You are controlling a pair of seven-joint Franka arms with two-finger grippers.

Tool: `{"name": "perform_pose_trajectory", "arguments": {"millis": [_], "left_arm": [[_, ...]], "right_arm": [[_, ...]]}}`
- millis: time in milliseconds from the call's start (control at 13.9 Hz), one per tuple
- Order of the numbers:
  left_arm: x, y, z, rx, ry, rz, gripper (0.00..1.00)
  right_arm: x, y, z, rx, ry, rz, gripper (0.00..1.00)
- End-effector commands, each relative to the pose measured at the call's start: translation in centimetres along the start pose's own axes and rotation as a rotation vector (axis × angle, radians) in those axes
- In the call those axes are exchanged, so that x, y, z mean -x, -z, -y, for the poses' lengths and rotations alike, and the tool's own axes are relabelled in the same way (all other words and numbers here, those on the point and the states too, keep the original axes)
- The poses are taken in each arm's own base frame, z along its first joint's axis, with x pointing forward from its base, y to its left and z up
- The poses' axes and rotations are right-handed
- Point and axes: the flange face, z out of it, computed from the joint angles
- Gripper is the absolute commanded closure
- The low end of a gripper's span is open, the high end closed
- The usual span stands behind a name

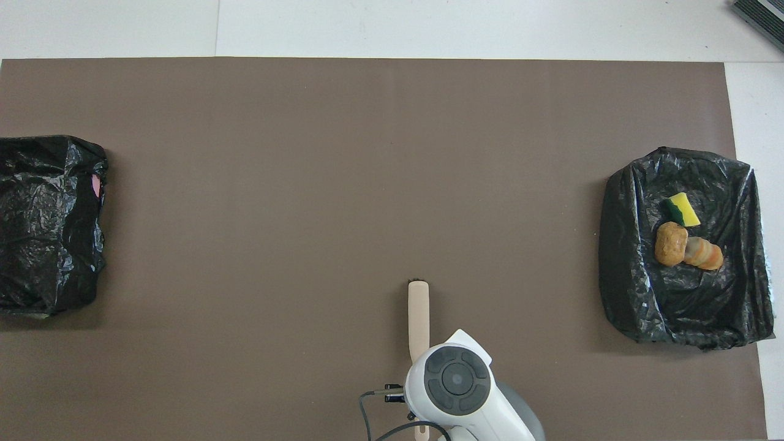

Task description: Sweep and dump trash in bin

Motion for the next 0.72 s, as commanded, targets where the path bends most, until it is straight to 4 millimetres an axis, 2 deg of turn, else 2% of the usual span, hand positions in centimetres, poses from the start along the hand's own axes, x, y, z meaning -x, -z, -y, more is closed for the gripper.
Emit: {"name": "perform_pose_trajectory", "arguments": {"millis": [0,216,288,503,575,647], "left_arm": [[-0.3,0.2,0.9,0.003,-0.027,0.072,1.0],[-2.5,-0.1,2.6,0.016,-0.058,0.122,1.0],[-2.6,-0.1,2.5,0.035,-0.053,0.141,1.0],[-3.9,0.2,2.9,0.063,-0.067,0.177,1.0],[-3.9,0.4,3.0,0.07,-0.075,0.208,1.0],[-4.3,0.6,3.3,0.071,-0.091,0.227,1.0]], "right_arm": [[0.0,-0.9,0.1,-0.005,-0.027,-0.009,1.0],[-0.5,-1.7,0.4,-0.007,-0.053,-0.009,1.0],[-0.5,-1.8,0.4,-0.005,-0.053,-0.006,0.93],[-0.6,-1.5,0.8,-0.007,-0.038,-0.004,0.17],[-0.8,-0.9,1.0,-0.014,-0.033,-0.012,0.0],[-0.8,-0.1,1.4,-0.023,-0.021,-0.021,0.0]]}}
